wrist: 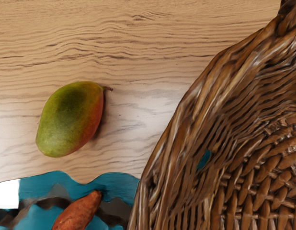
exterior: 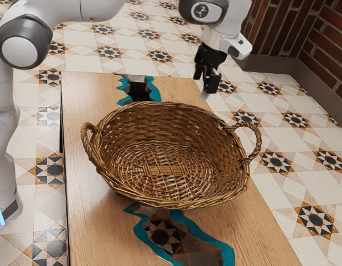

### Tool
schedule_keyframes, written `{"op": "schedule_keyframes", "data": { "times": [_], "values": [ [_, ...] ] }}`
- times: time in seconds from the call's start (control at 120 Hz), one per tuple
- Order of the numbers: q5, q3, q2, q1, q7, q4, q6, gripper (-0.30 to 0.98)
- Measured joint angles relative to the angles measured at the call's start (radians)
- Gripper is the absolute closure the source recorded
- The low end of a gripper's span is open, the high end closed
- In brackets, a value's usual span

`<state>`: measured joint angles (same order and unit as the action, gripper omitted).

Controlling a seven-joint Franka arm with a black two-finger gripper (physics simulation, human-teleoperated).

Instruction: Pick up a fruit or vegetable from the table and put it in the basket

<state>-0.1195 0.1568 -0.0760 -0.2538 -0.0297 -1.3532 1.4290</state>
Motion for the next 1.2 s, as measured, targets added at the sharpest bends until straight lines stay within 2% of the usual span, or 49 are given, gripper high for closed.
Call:
{"op": "schedule_keyframes", "data": {
  "times": [0.1,0.283,0.675,0.725,0.825,0.875,1.133,1.2],
  "values": [
    [0.020,0.007,-0.007,-0.011,-0.007,-0.004,0.009,0.00],
    [0.019,0.015,-0.010,0.007,0.009,0.001,0.017,0.00],
    [-0.013,0.027,0.000,-0.004,0.002,0.000,0.020,0.00],
    [-0.011,0.046,0.029,-0.012,0.002,-0.049,0.020,0.00],
    [-0.004,0.079,0.209,-0.030,0.002,-0.327,0.074,0.00],
    [-0.001,0.097,0.256,-0.008,0.003,-0.403,0.111,0.00],
    [-0.013,0.133,0.220,0.002,0.051,-0.450,0.316,0.00],
    [-0.013,0.168,0.221,-0.013,0.069,-0.453,0.351,0.00]
  ]
}}
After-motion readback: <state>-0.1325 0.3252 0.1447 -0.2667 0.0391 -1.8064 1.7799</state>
